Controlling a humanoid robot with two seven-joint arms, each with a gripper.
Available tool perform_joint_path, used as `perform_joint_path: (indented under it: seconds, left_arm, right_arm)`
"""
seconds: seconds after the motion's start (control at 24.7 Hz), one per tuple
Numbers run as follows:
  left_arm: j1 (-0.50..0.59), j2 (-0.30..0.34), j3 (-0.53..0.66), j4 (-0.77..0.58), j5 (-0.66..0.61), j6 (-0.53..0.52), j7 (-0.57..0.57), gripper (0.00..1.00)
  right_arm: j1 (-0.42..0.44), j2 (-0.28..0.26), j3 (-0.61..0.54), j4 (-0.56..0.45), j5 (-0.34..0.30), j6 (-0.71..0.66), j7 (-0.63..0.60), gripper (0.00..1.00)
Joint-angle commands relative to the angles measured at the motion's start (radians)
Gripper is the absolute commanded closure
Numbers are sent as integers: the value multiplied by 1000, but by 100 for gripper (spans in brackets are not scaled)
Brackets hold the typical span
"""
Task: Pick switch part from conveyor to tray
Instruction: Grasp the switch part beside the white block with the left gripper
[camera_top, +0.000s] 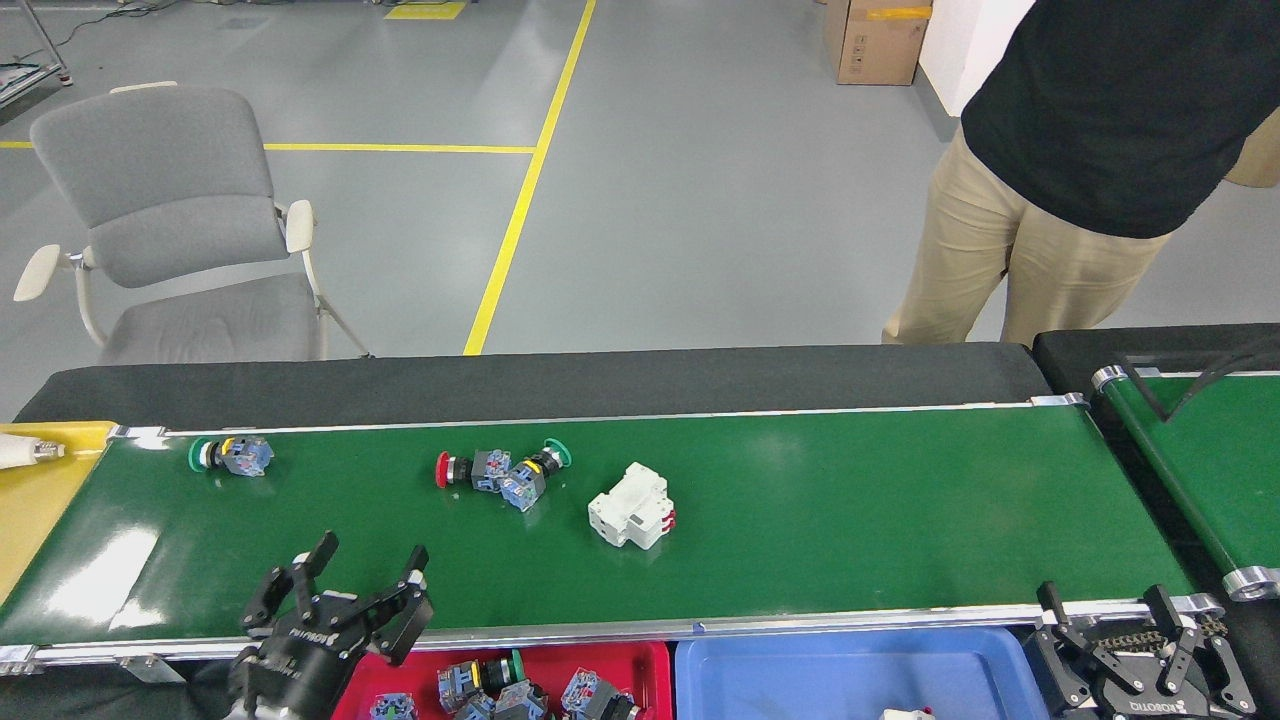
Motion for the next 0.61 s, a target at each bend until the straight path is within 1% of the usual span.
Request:
perform_joint_path:
  seconds: [0.0, 0.24, 0.32, 0.57]
  left_arm:
    - [-31, 8, -19, 28, -1, -4, -1, 0]
    - [-108, 11, -14, 151, -1, 24, 3, 0]
    - [-126, 10, -11, 172, -1, 25, 5, 0]
    - [-169, 10, -11, 234, -1, 47, 9, 2]
  right_arm:
    - [-12, -10, -3, 8, -4, -9, 0, 0]
    - [-21, -24, 3, 11, -2, -14, 0, 0]
    - [-18, -31, 6, 14, -2, -14, 0, 0]
    - [-28, -31, 24, 18, -1, -14, 2, 0]
